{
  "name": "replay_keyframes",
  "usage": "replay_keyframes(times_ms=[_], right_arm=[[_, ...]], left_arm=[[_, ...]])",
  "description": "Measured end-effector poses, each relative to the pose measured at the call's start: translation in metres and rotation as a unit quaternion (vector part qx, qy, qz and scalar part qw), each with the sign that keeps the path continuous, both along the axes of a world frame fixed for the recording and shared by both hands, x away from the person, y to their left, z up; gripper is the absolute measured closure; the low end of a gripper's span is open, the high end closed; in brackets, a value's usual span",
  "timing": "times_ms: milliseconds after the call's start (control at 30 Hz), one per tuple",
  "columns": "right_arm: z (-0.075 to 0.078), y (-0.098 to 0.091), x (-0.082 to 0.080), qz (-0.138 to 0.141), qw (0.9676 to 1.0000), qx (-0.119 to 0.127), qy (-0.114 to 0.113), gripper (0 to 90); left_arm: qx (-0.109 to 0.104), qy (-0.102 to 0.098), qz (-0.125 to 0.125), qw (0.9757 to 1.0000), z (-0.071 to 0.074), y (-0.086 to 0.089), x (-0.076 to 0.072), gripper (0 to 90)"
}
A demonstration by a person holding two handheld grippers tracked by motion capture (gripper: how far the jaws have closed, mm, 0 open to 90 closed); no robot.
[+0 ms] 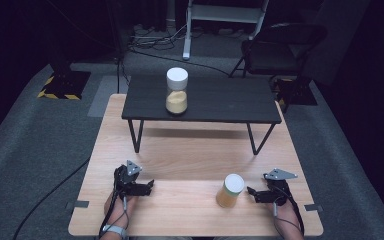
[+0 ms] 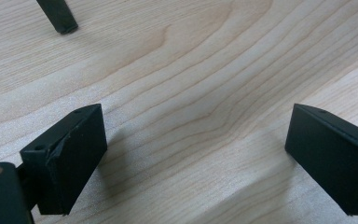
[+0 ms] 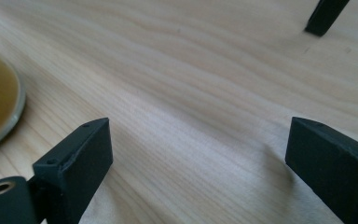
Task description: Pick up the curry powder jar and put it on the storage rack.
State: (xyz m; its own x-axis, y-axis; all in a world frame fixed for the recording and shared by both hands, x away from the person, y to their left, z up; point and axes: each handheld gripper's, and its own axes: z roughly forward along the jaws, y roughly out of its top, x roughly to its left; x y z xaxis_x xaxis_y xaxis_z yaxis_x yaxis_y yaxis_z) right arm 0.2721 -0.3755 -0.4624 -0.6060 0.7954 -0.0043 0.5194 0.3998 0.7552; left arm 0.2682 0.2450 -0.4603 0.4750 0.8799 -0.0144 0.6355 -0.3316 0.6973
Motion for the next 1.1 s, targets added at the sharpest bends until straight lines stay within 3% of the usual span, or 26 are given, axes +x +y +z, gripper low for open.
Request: replay_keyframes(times_ms=[200,333,667,767,1100], right_arm=[[-0.002,-0.014,-0.021,0.007,0.9977,0.036,-0.056,7.0],[-0.001,-0.022,-0.033,0.013,0.9943,0.063,-0.085,6.9],[0.007,-0.028,-0.06,0.024,0.9846,0.092,-0.146,6.9],[0.01,-0.029,-0.065,0.032,0.9827,0.095,-0.156,7.0],[0.012,-0.024,-0.07,0.058,0.9805,0.112,-0.15,7.2]], left_arm=[[0.0,0.0,0.0,1.0,0.0,0.0,0.0,5.3],[-0.001,0.002,0.001,1.0,0.0,0.0,0.0,5.0],[-0.001,0.001,0.0,1.0,0.0,0.001,0.0,4.9],[-0.001,0.001,0.0,1.0,0.0,0.001,0.0,4.9],[-0.001,0.002,-0.001,1.0,0.0,0.001,0.0,4.3]])
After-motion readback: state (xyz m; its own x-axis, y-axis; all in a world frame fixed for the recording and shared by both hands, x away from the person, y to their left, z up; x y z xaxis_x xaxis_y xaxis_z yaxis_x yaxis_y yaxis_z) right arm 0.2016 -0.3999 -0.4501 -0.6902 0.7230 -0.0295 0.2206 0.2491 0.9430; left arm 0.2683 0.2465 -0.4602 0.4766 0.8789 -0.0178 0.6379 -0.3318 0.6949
